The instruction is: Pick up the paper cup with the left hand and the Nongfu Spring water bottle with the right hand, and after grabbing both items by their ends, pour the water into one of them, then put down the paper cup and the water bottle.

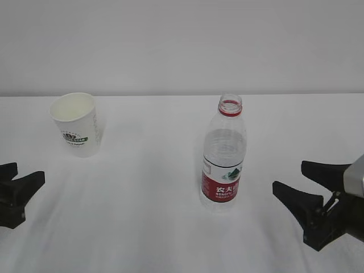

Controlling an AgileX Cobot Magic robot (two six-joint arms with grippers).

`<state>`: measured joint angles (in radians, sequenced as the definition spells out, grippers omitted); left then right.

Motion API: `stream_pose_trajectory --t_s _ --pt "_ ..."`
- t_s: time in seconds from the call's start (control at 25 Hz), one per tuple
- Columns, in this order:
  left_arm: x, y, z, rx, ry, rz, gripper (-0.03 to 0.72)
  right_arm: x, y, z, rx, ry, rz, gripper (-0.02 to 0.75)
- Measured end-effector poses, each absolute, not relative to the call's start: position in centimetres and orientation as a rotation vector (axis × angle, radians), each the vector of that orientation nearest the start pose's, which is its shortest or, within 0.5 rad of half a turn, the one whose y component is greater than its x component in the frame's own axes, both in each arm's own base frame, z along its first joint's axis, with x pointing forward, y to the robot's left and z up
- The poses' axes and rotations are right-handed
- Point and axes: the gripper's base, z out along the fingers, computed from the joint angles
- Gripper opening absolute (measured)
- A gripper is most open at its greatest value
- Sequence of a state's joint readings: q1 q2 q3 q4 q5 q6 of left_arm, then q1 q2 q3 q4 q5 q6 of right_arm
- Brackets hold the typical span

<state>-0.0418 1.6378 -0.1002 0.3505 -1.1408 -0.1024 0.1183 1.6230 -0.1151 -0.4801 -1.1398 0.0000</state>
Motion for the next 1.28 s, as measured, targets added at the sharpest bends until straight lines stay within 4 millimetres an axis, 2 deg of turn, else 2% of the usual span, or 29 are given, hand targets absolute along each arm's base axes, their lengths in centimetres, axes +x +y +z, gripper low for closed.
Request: stream_pose_trajectory --t_s 0.64,0.88,1.04,1.28 --pt "18.97 -3.62 12.75 0.295 1.875 -0.299 0.442 18.27 6.28 13.13 -0.619 1.783 0.375 0.535" --pt "18.99 -3.58 12.75 0.289 1.876 -0.295 0.442 17.94 6.28 12.99 -0.758 1.731 0.276 0.535" --pt "19.0 -3.56 12.75 0.287 1.876 -0.294 0.442 17.87 6.29 12.95 -0.783 1.72 0.259 0.535" --pt "18.99 -3.57 12.75 0.288 1.876 -0.295 0.442 17.58 6.69 12.4 -0.794 1.752 0.342 0.535"
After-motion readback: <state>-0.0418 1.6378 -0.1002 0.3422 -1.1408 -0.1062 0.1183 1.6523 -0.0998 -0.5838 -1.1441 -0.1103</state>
